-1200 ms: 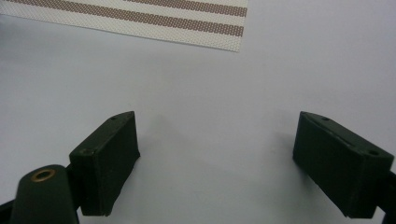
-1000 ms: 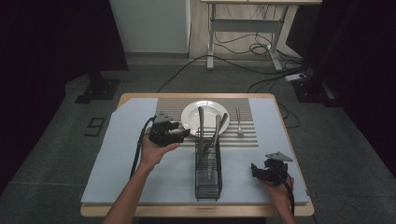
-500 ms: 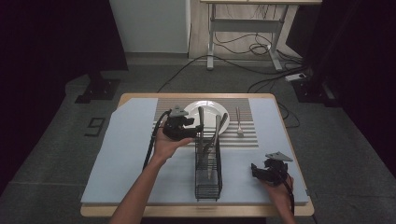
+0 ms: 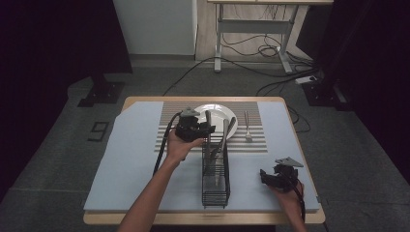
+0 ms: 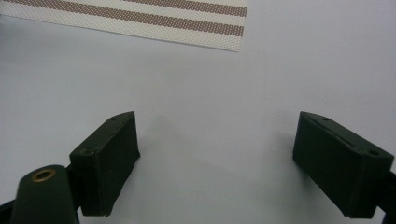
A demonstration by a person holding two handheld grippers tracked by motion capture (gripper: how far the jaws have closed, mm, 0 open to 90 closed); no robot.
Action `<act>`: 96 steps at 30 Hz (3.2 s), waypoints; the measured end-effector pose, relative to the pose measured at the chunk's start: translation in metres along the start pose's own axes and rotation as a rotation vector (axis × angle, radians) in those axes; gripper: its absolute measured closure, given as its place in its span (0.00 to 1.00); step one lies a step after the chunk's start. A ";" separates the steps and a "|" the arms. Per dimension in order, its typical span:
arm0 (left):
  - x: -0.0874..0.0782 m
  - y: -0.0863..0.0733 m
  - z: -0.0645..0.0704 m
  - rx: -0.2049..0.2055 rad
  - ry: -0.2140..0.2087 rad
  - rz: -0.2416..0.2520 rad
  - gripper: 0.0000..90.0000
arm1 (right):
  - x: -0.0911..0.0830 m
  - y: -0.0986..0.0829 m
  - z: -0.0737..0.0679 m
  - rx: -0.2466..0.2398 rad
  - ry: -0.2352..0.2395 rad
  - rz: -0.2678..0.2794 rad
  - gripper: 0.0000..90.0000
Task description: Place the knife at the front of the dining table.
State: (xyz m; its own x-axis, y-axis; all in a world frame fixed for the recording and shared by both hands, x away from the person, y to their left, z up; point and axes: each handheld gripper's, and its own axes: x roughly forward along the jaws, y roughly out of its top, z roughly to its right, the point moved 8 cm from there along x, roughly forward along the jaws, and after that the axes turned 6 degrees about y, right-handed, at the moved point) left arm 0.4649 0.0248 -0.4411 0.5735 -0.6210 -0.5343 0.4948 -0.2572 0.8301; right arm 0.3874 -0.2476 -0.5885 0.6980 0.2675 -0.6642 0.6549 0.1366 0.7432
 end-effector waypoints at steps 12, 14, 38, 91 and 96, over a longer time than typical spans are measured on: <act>0.003 -0.003 -0.002 -0.044 -0.055 0.013 0.82 | 0.000 0.000 0.000 -0.002 0.003 0.001 0.16; 0.003 -0.003 -0.001 -0.052 -0.059 0.020 0.83 | 0.000 0.000 0.000 -0.002 0.004 0.001 0.16; -0.050 0.036 0.016 -0.050 -0.137 0.254 0.93 | 0.000 0.000 0.000 -0.005 0.007 0.001 0.16; -0.106 -0.055 -0.084 -0.135 0.230 0.084 0.93 | 0.000 0.000 0.000 -0.010 0.002 -0.005 0.15; -0.103 -0.055 -0.083 -0.144 0.222 0.065 0.93 | 0.001 0.000 0.000 -0.010 0.002 -0.005 0.15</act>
State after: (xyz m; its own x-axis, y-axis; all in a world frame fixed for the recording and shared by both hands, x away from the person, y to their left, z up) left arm 0.4327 0.1646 -0.4449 0.7284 -0.4513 -0.5155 0.5307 -0.1041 0.8411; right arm 0.3879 -0.2476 -0.5888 0.6940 0.2687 -0.6680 0.6557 0.1473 0.7405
